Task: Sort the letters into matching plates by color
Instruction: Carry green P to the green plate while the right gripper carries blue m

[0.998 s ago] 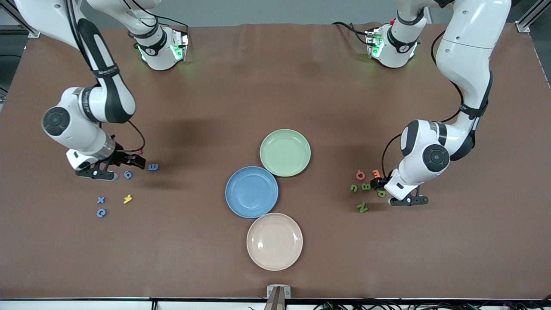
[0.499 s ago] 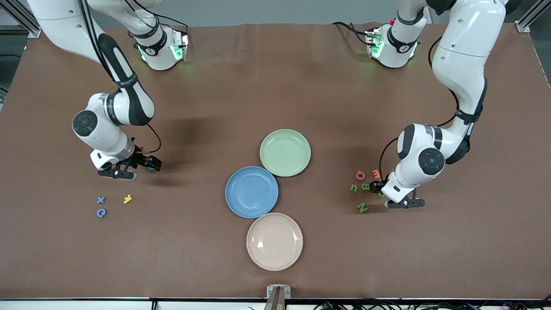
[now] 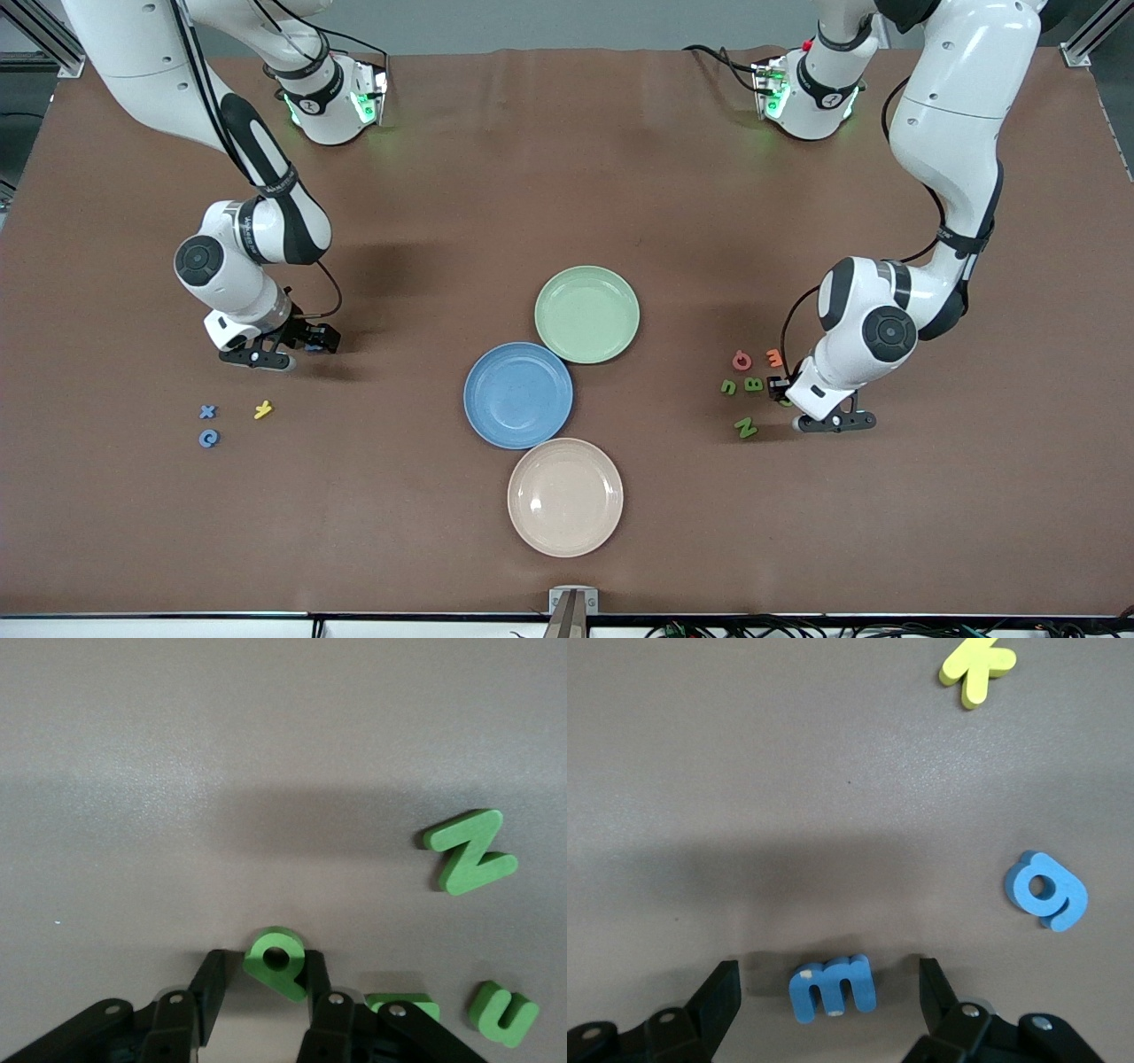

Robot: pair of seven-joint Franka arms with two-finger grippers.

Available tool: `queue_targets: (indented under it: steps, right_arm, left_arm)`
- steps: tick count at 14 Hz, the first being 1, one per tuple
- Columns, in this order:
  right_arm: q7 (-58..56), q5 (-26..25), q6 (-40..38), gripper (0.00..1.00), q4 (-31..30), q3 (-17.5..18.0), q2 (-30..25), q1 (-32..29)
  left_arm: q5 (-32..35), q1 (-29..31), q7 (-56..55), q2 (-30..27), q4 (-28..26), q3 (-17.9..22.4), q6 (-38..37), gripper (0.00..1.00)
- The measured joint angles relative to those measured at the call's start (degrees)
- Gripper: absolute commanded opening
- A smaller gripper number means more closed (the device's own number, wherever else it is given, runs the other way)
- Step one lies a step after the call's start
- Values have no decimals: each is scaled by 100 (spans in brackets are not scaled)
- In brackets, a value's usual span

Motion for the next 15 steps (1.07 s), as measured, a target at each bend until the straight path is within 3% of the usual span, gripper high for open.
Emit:
queue_targets:
  steps: [3, 8, 12, 13, 15]
  right_arm:
    - [0, 0, -3, 82, -1, -4, 2, 0]
    - [-21, 0, -135, 67, -8, -8, 13, 0]
    - [-29, 0, -169, 38, -1, -9, -22, 0]
    - [-32, -1, -176, 35, 0, -8, -26, 1]
    - [-36, -1, -209, 19, 2, -3, -65, 4]
  left_arm:
    - [22, 2, 0, 4, 17, 16, -2, 18]
    - [26, -9, 0, 2, 89, 5, -8, 17]
    - [26, -184, -350, -359, 232, -36, -622, 17]
    - [26, -318, -562, -528, 239, -50, -880, 17]
    - [26, -730, -1168, -826, 238, -65, -1331, 19]
